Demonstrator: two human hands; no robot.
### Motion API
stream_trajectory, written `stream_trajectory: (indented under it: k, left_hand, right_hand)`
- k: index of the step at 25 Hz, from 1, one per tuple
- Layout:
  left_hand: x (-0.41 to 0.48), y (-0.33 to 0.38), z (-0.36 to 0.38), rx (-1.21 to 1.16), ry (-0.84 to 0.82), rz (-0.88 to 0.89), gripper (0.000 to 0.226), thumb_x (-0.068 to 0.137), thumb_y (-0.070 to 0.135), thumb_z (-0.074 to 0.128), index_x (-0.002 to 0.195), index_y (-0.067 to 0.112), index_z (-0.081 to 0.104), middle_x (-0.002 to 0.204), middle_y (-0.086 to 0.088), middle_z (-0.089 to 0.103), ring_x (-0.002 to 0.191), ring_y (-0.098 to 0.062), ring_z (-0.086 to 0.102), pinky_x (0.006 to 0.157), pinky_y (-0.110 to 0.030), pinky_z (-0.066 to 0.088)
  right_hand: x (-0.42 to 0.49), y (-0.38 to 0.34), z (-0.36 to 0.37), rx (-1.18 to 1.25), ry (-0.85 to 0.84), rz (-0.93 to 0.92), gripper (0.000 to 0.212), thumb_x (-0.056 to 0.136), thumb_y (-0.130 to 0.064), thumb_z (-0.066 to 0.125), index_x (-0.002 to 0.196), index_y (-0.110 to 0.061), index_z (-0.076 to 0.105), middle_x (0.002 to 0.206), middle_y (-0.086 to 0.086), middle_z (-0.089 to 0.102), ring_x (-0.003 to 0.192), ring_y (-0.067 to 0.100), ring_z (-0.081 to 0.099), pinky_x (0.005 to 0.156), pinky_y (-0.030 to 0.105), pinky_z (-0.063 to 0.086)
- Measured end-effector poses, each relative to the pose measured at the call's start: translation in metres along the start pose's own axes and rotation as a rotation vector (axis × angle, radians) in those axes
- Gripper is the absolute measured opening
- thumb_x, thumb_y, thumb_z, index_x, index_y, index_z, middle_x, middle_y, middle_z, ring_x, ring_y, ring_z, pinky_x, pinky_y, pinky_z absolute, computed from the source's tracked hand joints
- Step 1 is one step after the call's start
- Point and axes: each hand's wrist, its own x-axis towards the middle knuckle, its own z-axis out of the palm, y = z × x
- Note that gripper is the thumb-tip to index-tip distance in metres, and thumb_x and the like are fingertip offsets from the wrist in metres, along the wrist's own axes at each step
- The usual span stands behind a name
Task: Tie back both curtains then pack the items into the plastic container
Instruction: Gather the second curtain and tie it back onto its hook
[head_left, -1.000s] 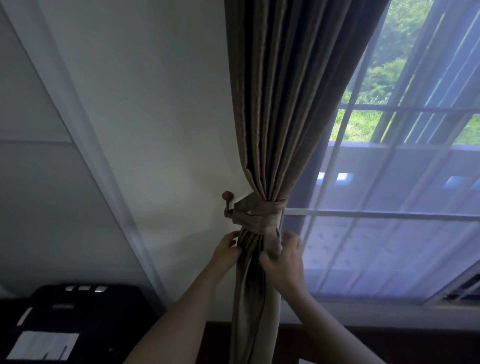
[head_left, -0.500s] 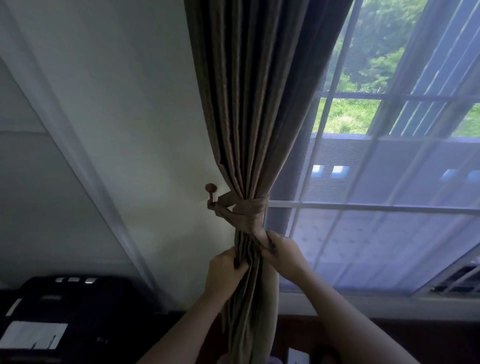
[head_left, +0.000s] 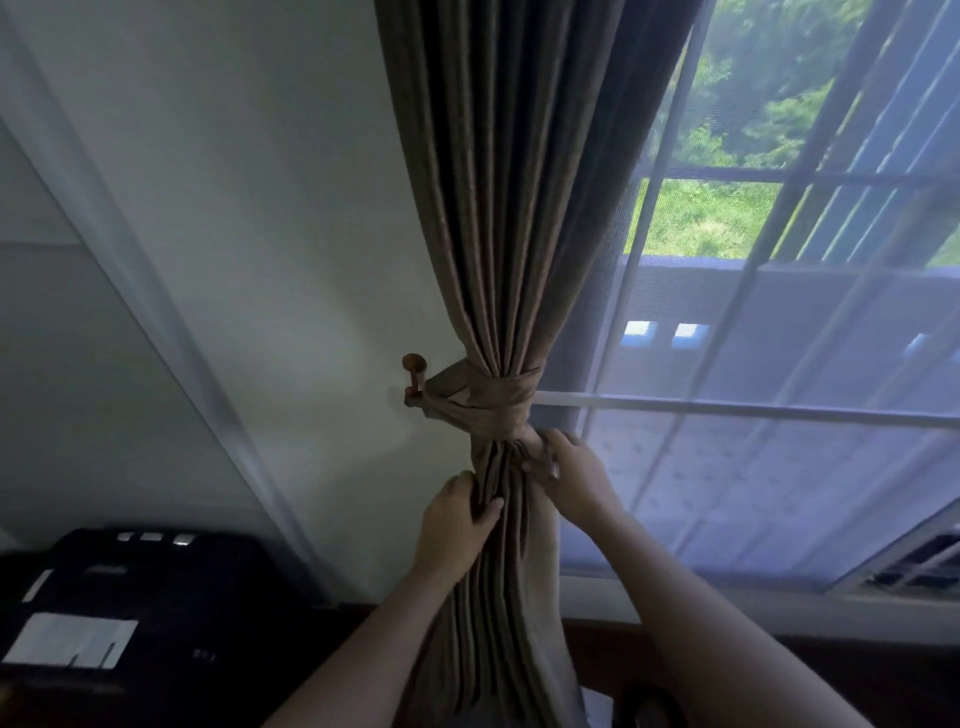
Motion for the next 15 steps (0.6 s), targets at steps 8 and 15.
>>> stream_trajectory:
  k: [8, 15]
  left_hand:
    - [0.012, -0.017, -0.013, -0.063, -0.137, 0.063, 0.040, 0.084, 0.031, 0.064, 0.117, 0.011, 0.053, 0.109, -0.009, 0.061, 0.100, -0.025, 0.061, 0.084, -0.037, 0.052]
    - [0.014, -0.009, -0.005, 0.021, -0.023, 0.058, 0.031, 0.089, 0.034, 0.059, 0.104, 0.007, 0.059, 0.094, -0.012, 0.067, 0.088, -0.029, 0.063, 0.072, -0.033, 0.048]
  right_hand:
    - [-0.022, 0.011, 0.021, 0.181, 0.171, 0.013, 0.015, 0.082, -0.010, 0.064, 0.093, -0.004, 0.057, 0.091, 0.006, 0.064, 0.082, 0.026, 0.065, 0.074, 0.043, 0.053]
    - [-0.019, 0.019, 0.033, 0.246, 0.218, 0.110, 0.013, 0.085, -0.015, 0.062, 0.092, -0.016, 0.073, 0.084, 0.003, 0.074, 0.078, 0.019, 0.067, 0.069, 0.028, 0.049]
